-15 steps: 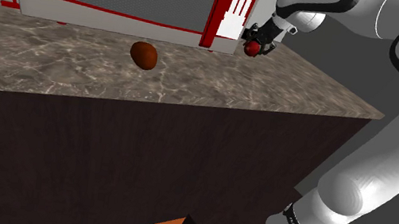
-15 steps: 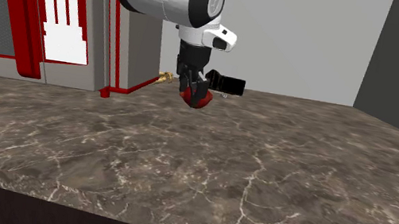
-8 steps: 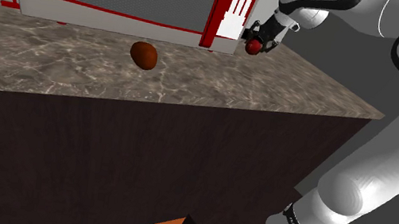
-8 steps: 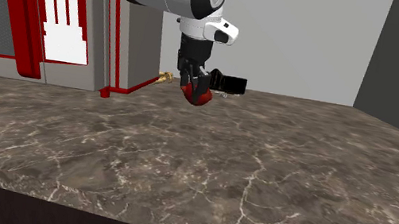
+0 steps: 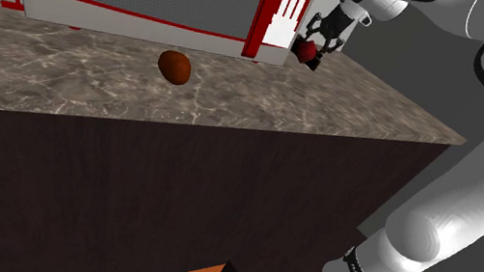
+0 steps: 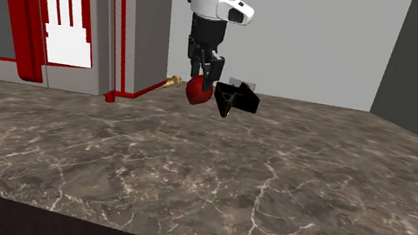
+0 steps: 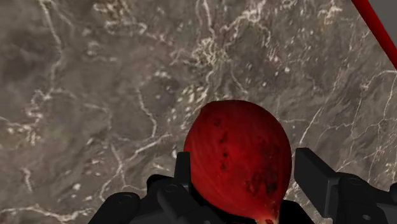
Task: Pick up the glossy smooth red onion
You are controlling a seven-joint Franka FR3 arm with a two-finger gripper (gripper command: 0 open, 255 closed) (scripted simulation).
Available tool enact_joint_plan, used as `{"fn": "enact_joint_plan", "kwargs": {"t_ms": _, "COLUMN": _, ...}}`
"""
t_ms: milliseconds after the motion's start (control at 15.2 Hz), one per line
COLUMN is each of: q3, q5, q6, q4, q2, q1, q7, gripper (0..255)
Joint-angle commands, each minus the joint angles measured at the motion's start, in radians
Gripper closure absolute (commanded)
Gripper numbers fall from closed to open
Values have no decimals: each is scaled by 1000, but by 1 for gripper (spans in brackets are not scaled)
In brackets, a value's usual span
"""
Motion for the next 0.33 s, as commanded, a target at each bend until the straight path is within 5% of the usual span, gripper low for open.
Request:
{"fn": "enact_joint_plan", "kwargs": {"t_ms": 0, "q3": 0, "q5": -2, "q6": -30, "q4": 34, "q2": 4, "q1": 0, "q7": 5, "gripper": 255}}
{"fn": "enact_joint_plan", "kwargs": {"t_ms": 264, "q3": -1, "q5": -3, "q6": -60, "q4": 68, "q2": 8, "q1": -1, "q7": 9, "gripper": 255}}
